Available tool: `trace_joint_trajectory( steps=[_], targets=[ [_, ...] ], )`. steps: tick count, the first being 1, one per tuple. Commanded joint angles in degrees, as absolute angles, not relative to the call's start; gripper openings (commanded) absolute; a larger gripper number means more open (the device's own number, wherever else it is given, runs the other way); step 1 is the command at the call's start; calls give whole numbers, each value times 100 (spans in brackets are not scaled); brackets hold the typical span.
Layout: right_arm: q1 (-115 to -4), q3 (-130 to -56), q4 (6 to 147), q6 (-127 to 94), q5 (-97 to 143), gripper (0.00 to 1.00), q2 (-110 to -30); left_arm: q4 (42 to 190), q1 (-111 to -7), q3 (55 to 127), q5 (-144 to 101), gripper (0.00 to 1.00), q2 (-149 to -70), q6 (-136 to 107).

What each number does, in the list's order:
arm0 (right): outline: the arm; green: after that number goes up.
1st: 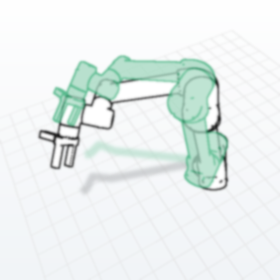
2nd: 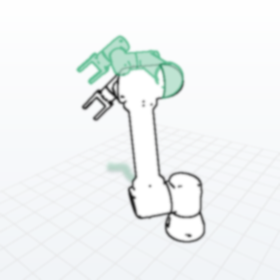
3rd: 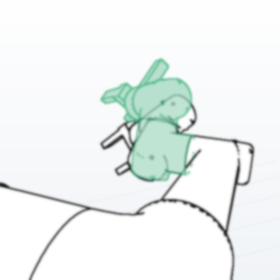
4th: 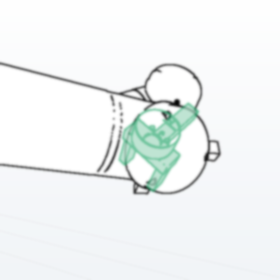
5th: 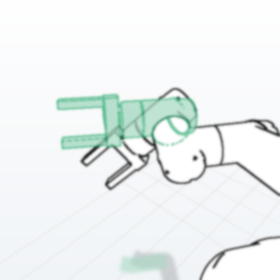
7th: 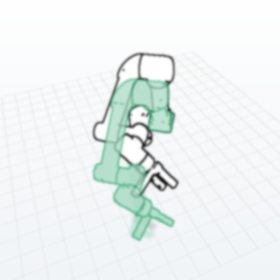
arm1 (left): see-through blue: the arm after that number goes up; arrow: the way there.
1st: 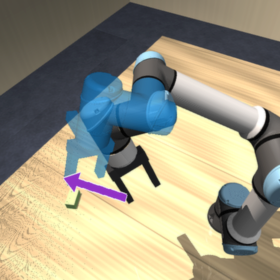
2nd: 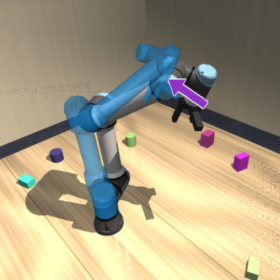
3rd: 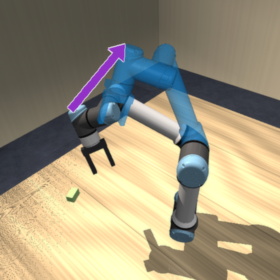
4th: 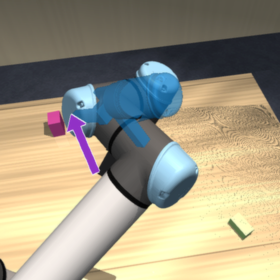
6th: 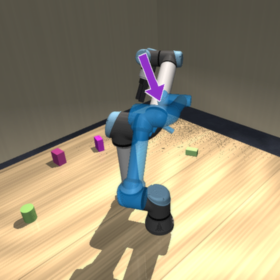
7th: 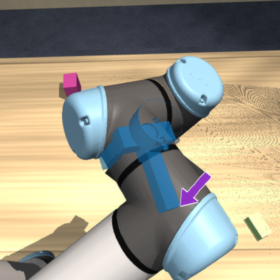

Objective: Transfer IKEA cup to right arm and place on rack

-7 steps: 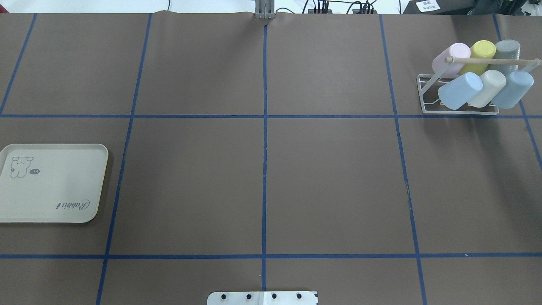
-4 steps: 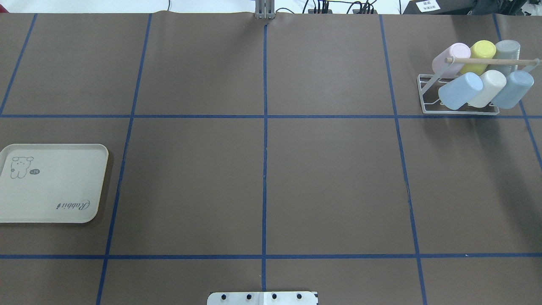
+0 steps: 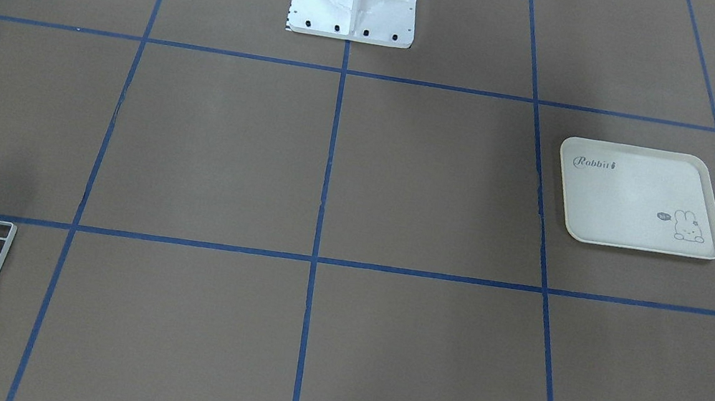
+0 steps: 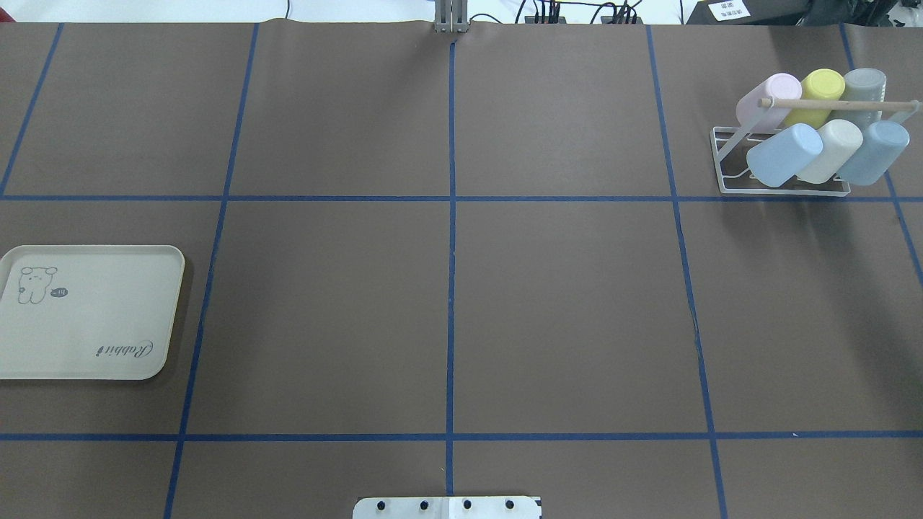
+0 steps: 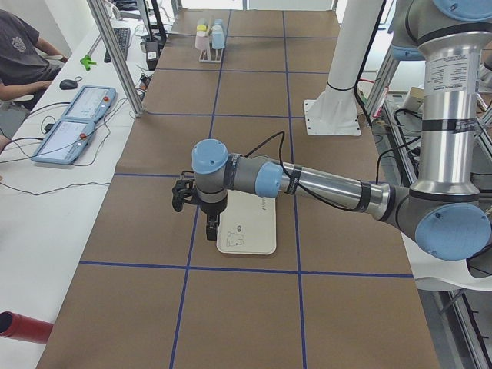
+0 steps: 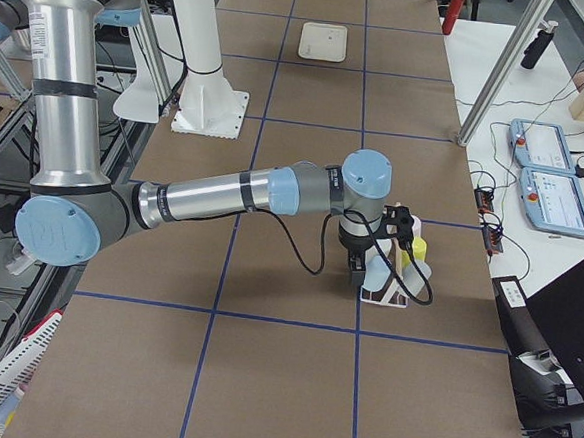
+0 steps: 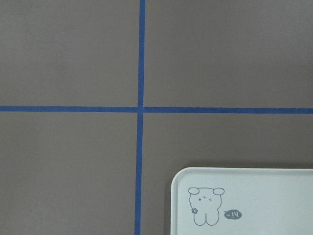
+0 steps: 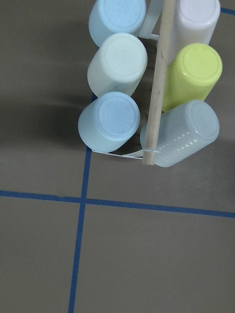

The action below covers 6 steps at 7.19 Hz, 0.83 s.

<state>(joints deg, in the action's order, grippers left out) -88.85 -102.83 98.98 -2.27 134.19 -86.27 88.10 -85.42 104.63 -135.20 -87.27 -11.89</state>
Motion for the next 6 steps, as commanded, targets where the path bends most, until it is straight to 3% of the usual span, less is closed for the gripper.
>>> trace_joint_trajectory(
  steps=[1, 6],
  targets=[
    [-8798, -10494, 10397, -202, 13403, 99, -8674, 8798, -8552, 10467, -13605, 100, -8727, -1222],
    [-8780, -10381, 10318, -299, 13324, 100, -8648, 8763, -8578, 10801, -13614, 100, -8552, -1230]
  ],
)
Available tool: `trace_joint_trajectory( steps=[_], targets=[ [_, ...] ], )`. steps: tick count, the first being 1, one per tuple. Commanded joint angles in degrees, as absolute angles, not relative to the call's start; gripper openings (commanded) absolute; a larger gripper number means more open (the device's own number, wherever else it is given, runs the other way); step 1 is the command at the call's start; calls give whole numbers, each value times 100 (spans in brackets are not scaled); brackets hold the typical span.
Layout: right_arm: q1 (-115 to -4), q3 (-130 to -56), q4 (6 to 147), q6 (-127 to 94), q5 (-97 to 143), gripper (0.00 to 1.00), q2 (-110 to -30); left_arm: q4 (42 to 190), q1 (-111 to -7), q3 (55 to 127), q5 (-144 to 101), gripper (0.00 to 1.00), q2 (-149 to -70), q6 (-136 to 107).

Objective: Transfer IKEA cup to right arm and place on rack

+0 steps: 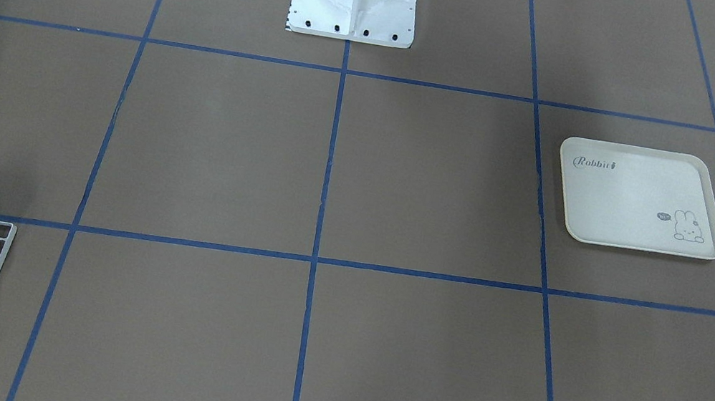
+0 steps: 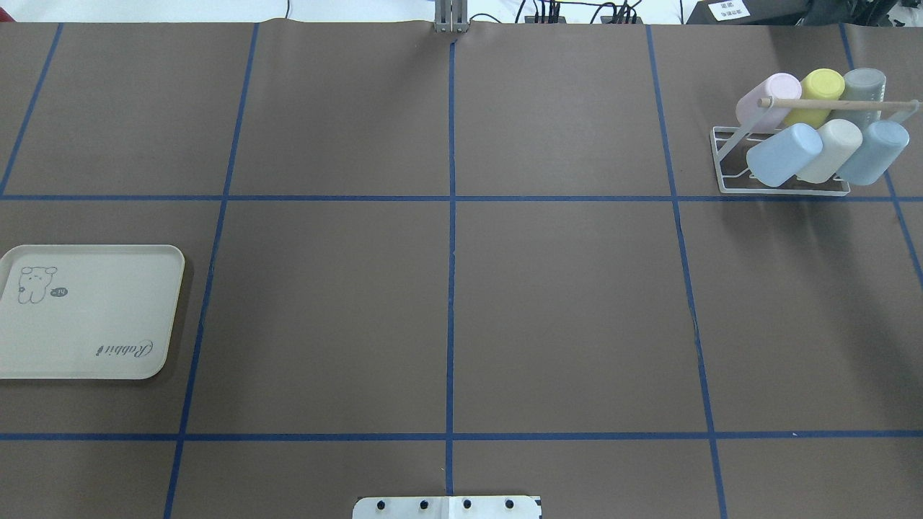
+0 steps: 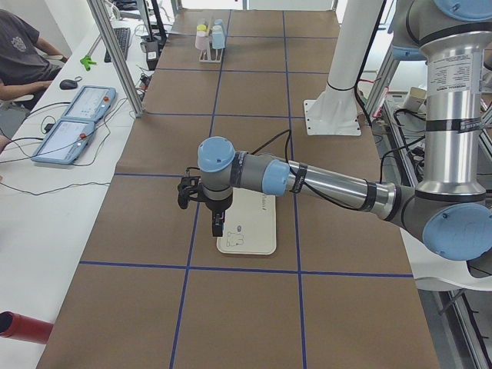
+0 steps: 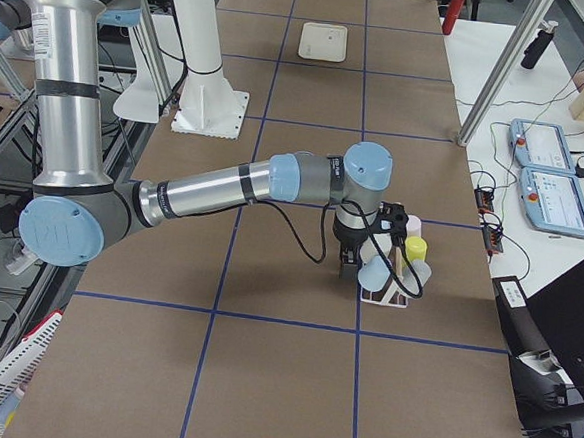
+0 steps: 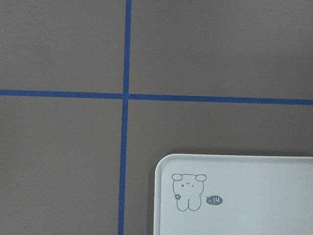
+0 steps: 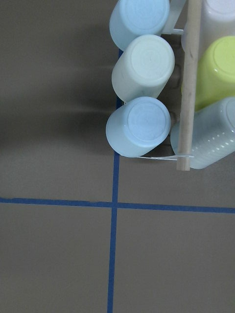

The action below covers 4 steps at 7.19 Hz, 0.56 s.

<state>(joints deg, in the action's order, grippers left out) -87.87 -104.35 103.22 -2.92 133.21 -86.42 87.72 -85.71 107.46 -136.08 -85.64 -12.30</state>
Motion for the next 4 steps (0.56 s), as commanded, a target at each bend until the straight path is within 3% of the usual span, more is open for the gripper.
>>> trace_joint_trajectory(
  steps=[1, 4],
  targets=[
    [-8772, -10406, 10318, -299, 13359, 100, -8657, 8737, -8587, 10863, -13606, 100, -8543, -1230],
    [-8771, -10459, 10318, -299, 13421, 100, -8648, 8745, -8596, 10863, -13588, 100, -8543, -1230]
  ],
)
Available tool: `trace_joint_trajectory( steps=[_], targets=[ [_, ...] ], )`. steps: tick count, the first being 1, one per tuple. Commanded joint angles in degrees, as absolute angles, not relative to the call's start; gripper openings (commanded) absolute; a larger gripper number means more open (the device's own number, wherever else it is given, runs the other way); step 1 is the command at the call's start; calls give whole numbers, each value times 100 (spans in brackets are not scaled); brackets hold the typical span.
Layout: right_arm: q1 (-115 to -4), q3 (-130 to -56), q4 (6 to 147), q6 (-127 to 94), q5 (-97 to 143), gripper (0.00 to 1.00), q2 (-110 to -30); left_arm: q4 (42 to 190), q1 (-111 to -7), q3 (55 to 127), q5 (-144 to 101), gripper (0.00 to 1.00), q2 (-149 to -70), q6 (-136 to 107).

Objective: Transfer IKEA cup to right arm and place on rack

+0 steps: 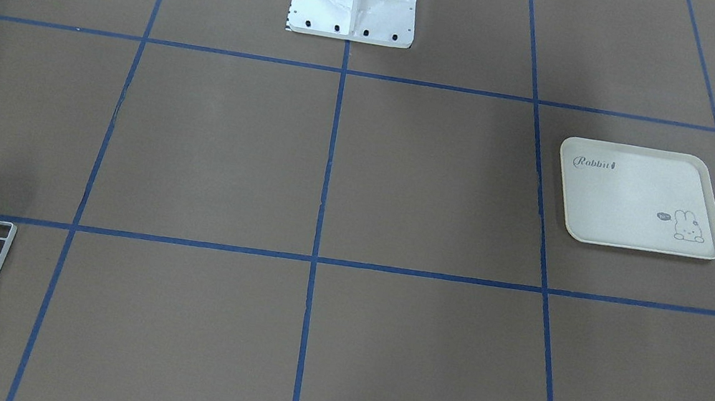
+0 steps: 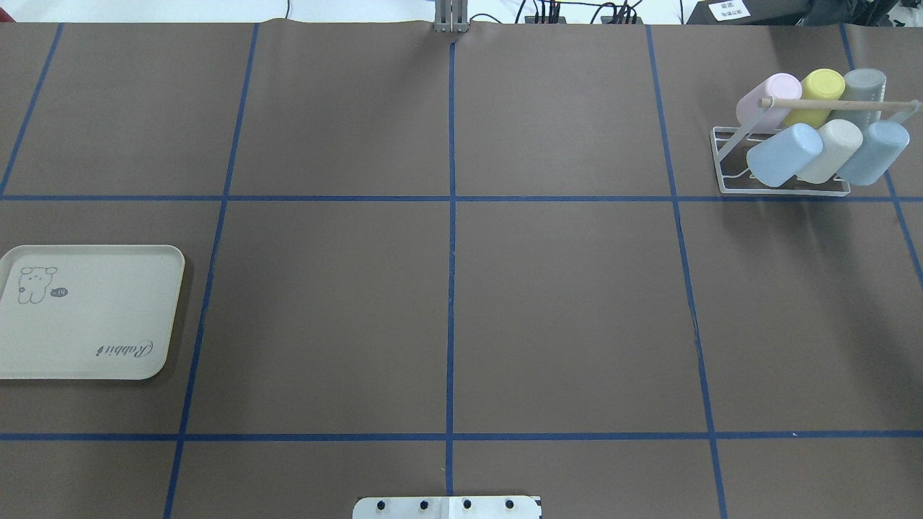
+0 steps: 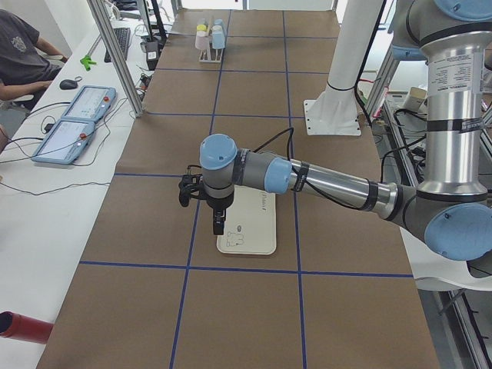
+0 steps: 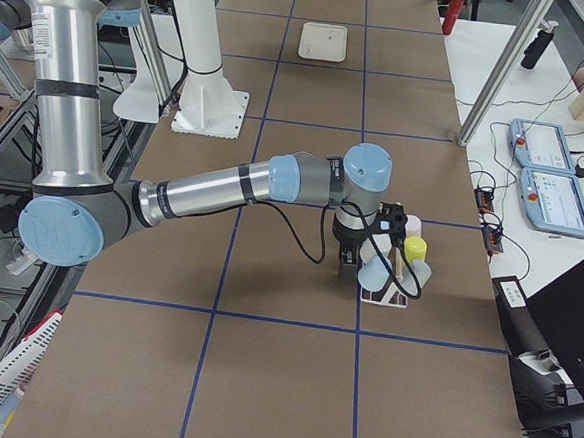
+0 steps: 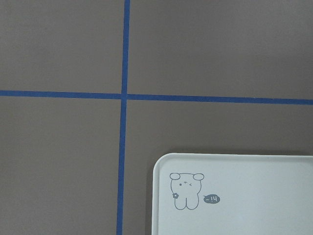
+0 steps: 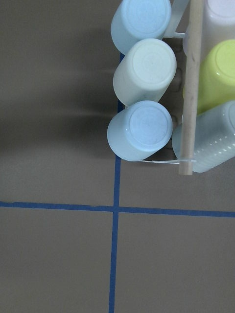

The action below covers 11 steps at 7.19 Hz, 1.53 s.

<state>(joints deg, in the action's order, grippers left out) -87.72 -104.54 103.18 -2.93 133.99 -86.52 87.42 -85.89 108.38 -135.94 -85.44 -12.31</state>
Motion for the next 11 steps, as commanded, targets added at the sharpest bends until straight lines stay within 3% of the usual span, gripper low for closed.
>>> trace_joint_trajectory(
  steps=[1, 11],
  targets=[
    [-8771, -10442, 10318, -299, 13456, 100, -8648, 8745, -8648, 10855, -13588, 100, -8543, -1230],
    [-8719, -10485, 10028, -290, 13500, 100, -9114, 8710, -8727, 10619, -13605, 100, -8402, -1230]
  ],
)
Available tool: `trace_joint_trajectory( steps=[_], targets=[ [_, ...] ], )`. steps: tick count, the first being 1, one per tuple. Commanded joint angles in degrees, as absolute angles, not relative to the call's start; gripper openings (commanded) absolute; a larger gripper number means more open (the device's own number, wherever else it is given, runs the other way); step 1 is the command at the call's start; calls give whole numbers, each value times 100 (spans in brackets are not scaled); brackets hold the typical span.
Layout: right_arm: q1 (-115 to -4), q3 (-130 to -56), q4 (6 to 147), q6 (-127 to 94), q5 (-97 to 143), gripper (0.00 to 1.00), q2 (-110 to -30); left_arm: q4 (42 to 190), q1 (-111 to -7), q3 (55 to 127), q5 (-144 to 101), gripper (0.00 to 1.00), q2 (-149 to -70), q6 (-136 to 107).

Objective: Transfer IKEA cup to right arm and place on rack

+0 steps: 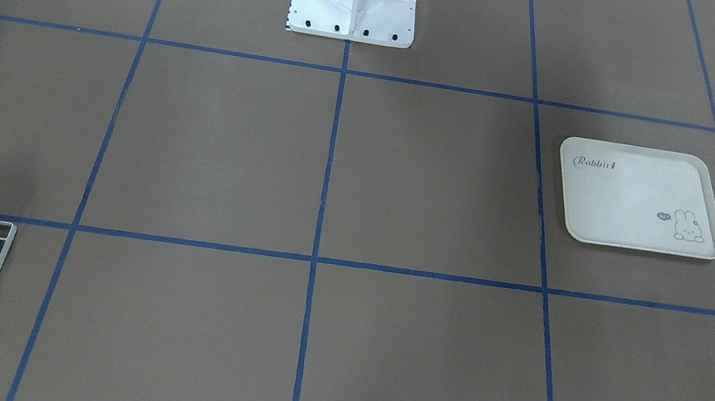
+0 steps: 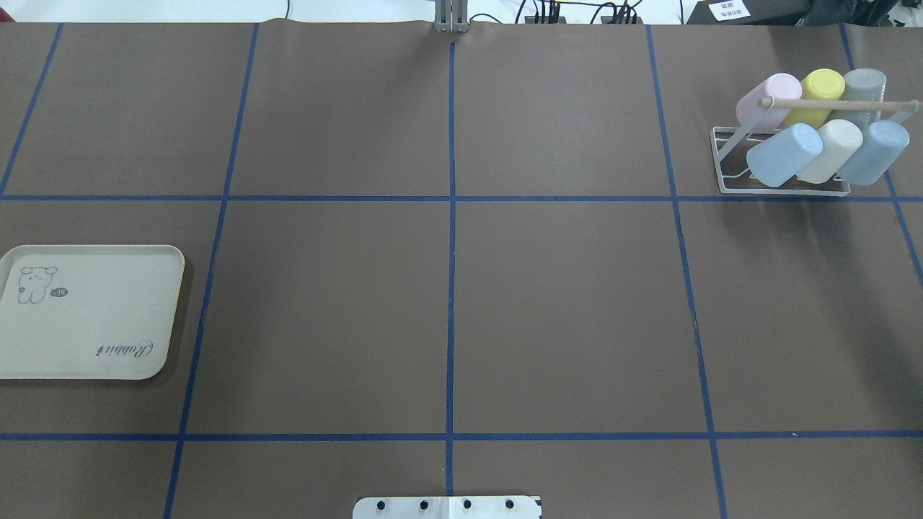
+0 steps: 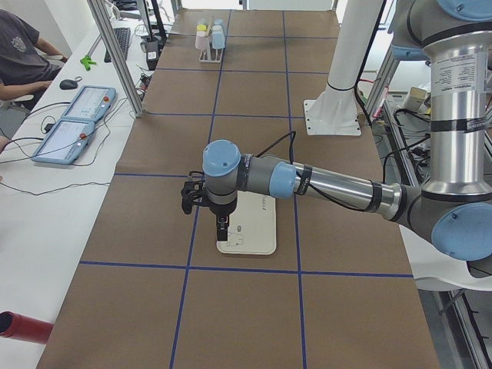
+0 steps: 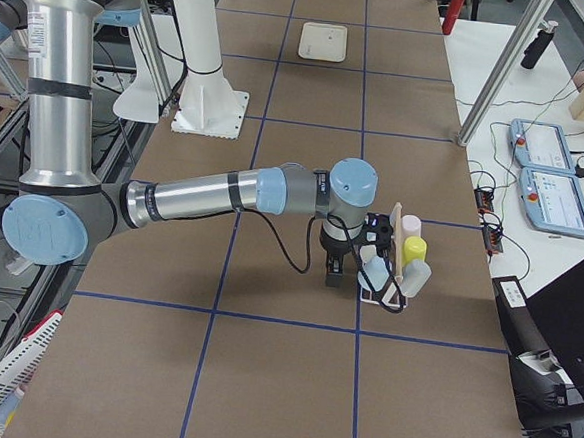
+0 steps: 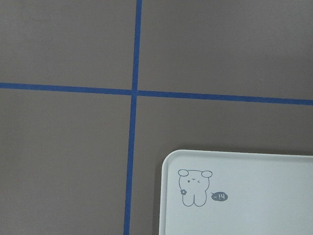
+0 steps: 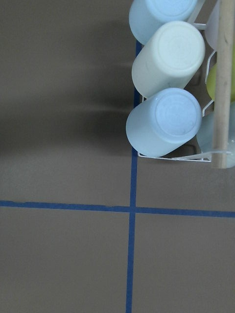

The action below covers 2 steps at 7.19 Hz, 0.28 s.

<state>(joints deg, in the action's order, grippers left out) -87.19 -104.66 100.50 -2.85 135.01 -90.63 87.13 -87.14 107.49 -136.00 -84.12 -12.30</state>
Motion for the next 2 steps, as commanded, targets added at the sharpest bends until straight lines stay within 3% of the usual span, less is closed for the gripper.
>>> trace_joint_trajectory(
  steps=[1, 2],
  targets=[
    [-8719, -10477, 10028, -290, 13500, 100, -9245, 8745, -8788, 10347, -13614, 100, -8411, -1230],
    [-8719, -10485, 10037, -299, 13500, 100, -9290, 8736, -8885, 10293, -13614, 100, -8402, -1230]
  ],
)
